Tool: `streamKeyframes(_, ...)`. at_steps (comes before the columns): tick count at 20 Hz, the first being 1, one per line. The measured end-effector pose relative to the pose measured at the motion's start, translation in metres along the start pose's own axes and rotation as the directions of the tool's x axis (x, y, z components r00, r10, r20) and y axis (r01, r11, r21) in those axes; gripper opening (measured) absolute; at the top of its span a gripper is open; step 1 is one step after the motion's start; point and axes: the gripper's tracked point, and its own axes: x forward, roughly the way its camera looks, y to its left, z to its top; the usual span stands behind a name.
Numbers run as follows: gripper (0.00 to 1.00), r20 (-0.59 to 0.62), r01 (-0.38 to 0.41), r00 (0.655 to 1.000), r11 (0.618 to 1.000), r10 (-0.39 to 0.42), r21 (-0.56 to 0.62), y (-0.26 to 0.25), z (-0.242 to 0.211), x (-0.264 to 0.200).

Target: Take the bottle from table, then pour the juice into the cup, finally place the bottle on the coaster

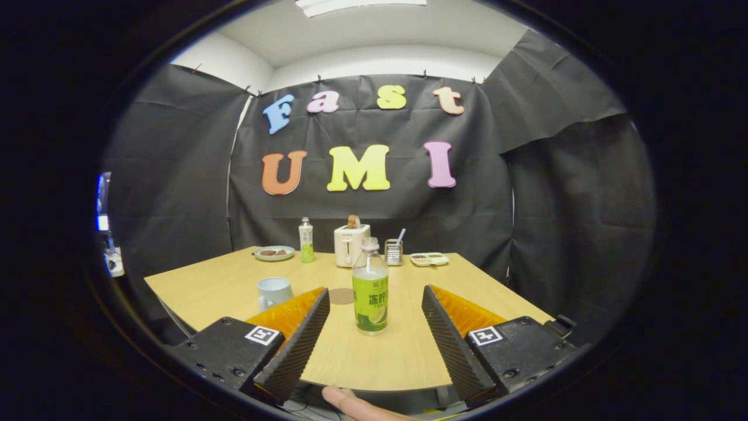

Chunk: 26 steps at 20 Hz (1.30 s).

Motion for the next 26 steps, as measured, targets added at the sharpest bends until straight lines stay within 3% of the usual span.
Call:
streamKeyframes(8, 1.00, 0.006, -0.013, 1.000, 1.000, 0.013, 0.007, 0.006, -0.014, 0.017)
streamKeyframes(26, 1.00, -0.004, -0.002, 1.000, 1.000, 0.002, -0.010, 0.013, -0.038, 0.134)
